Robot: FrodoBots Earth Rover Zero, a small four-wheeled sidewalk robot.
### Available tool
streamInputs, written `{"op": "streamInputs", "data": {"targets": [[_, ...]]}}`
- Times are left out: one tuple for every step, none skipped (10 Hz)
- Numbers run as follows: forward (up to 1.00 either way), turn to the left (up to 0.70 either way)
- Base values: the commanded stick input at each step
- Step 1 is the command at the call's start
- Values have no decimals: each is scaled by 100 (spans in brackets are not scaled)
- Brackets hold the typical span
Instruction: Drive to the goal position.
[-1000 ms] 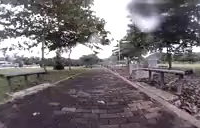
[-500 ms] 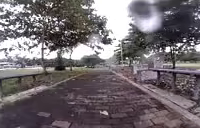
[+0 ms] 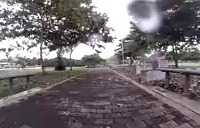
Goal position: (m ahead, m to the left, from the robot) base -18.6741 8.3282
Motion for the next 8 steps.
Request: {"op": "streamInputs", "data": {"targets": [[70, 0], [70, 0], [70, 0], [70, 0], [70, 0], [70, 0], [70, 0], [70, 0]]}}
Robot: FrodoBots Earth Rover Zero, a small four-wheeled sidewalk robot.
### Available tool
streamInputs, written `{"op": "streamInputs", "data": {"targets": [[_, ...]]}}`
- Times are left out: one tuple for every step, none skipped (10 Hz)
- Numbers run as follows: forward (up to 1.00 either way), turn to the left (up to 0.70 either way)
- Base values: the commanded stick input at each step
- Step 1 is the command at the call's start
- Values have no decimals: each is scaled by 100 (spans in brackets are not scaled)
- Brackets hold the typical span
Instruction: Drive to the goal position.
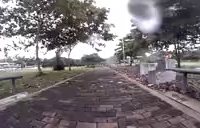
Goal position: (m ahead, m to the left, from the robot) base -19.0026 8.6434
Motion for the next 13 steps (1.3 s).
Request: {"op": "streamInputs", "data": {"targets": [[70, 0], [70, 0], [70, 0], [70, 0], [70, 0], [70, 0], [70, 0], [70, 0], [70, 0], [70, 0], [70, 0], [70, 0], [70, 0]]}}
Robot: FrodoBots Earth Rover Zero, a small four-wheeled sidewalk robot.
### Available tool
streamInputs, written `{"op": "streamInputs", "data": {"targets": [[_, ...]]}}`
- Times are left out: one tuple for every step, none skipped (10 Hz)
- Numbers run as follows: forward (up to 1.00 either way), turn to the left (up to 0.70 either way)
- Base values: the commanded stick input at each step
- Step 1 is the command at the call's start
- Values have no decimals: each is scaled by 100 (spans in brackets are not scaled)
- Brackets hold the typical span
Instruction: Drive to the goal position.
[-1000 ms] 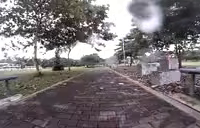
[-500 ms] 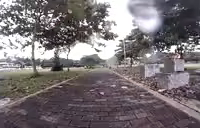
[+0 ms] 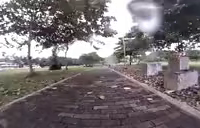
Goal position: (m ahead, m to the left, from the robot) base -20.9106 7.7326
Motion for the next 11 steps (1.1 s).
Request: {"op": "streamInputs", "data": {"targets": [[70, 0], [70, 0], [70, 0], [70, 0], [70, 0], [70, 0], [70, 0], [70, 0], [70, 0], [70, 0], [70, 0]]}}
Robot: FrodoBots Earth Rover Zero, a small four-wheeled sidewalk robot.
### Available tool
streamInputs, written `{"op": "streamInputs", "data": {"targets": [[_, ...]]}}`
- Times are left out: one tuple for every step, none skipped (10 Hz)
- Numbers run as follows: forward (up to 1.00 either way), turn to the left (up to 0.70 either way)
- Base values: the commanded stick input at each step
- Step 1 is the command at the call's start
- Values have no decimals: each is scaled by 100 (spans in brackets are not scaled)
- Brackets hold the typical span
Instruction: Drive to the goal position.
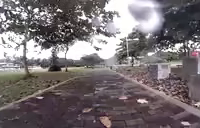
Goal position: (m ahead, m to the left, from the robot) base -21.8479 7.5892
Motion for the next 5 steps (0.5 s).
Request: {"op": "streamInputs", "data": {"targets": [[70, 0], [70, 0], [70, 0], [70, 0], [70, 0]]}}
